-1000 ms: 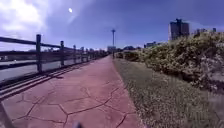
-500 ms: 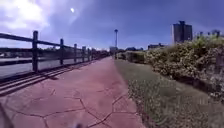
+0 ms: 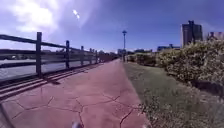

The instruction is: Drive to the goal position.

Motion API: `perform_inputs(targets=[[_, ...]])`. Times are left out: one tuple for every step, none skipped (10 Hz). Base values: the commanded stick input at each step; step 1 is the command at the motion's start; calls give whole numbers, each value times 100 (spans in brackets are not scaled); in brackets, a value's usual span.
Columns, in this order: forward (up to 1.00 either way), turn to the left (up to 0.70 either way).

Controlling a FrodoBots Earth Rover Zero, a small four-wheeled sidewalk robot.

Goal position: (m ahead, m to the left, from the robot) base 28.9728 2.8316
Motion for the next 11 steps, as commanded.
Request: perform_inputs(targets=[[70,0],[70,0],[70,0],[70,0],[70,0],[70,0],[70,0],[70,0],[70,0],[70,0],[70,0]])
